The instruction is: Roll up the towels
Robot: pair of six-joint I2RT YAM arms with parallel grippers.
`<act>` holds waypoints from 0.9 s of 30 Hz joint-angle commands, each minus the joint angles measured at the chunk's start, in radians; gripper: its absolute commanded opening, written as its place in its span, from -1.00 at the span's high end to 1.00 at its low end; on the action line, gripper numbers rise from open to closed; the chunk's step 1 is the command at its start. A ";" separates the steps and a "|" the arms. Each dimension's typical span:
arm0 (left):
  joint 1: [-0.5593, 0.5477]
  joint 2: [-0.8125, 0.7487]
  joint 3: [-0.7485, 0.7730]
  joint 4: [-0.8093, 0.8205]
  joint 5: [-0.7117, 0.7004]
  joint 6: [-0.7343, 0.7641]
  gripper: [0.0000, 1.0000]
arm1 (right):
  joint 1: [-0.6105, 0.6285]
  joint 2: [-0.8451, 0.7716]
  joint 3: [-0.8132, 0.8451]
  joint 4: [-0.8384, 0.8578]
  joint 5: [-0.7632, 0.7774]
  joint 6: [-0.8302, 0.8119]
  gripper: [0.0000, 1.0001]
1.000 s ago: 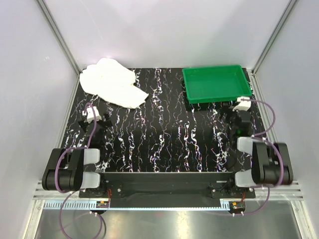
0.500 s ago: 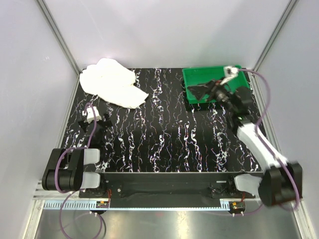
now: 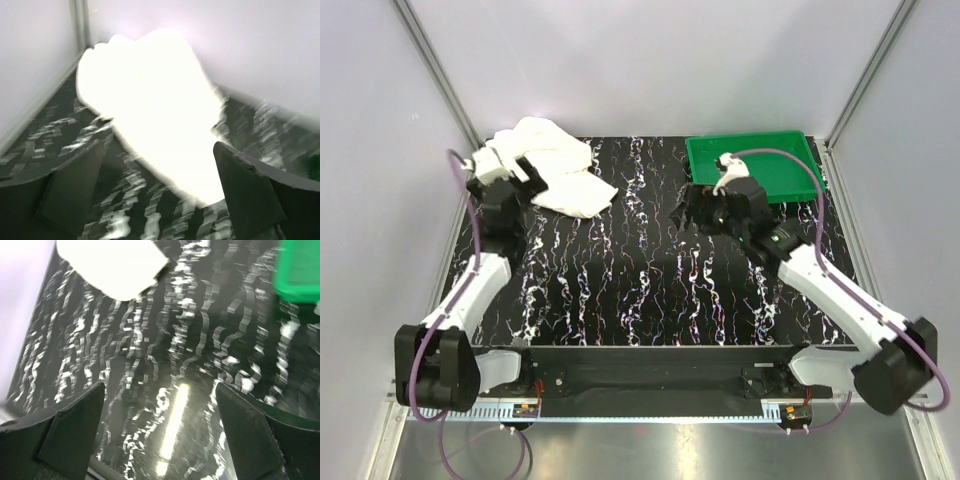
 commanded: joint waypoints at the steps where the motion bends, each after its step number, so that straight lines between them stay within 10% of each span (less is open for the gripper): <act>1: 0.050 0.046 0.131 -0.265 0.036 -0.314 -0.98 | -0.003 -0.089 -0.091 -0.046 0.114 0.033 -0.99; 10: 0.078 0.570 0.855 -0.591 0.112 -0.219 -0.98 | -0.003 -0.101 -0.224 -0.055 0.021 0.123 -1.00; 27: -0.031 1.177 1.447 -0.680 0.121 -0.237 -0.98 | -0.003 0.003 -0.312 0.019 -0.068 0.088 -0.99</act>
